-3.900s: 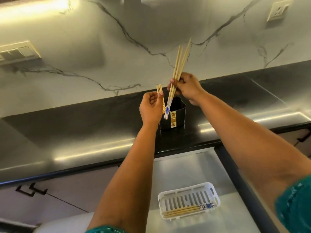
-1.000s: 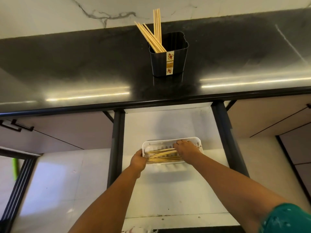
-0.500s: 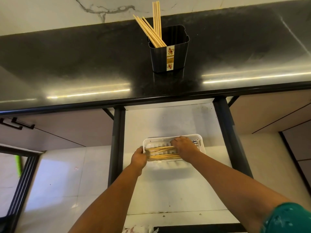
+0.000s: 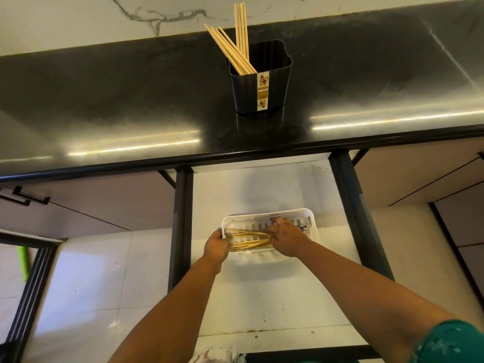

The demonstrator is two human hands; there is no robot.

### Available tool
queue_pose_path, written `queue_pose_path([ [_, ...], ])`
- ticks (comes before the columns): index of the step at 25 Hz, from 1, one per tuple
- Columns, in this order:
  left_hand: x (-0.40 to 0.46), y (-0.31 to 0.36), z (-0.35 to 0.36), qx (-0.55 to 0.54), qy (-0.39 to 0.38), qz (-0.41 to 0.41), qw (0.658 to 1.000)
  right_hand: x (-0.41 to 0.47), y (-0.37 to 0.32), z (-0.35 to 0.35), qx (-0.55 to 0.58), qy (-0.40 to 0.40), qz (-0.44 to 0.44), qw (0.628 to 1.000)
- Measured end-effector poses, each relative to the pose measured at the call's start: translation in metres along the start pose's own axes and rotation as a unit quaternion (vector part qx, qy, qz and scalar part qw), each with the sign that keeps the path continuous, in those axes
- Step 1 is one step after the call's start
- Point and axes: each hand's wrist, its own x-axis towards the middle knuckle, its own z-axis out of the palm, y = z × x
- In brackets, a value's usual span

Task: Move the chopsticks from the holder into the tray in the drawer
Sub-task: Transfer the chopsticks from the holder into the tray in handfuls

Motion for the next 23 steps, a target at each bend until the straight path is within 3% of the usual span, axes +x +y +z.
queue_pose_path([
  [7, 0.0, -0.001, 0.001, 0.024, -0.003, 0.023, 0.999, 0.014, -0.009, -0.016, -0.088, -0.018, 0.01, 0.996],
  [11, 0.002, -0.002, -0.001, 0.043, 0.001, 0.03, 0.999, 0.018, -0.005, -0.016, -0.123, 0.026, 0.044, 0.991],
  [17, 0.003, -0.003, -0.002, 0.034, -0.004, 0.034, 0.999, 0.019, 0.006, -0.008, -0.196, 0.015, -0.011, 0.98],
  [23, 0.002, -0.003, -0.002, 0.018, -0.01, 0.036, 0.999, 0.016, 0.005, -0.004, -0.168, 0.037, -0.025, 0.985],
])
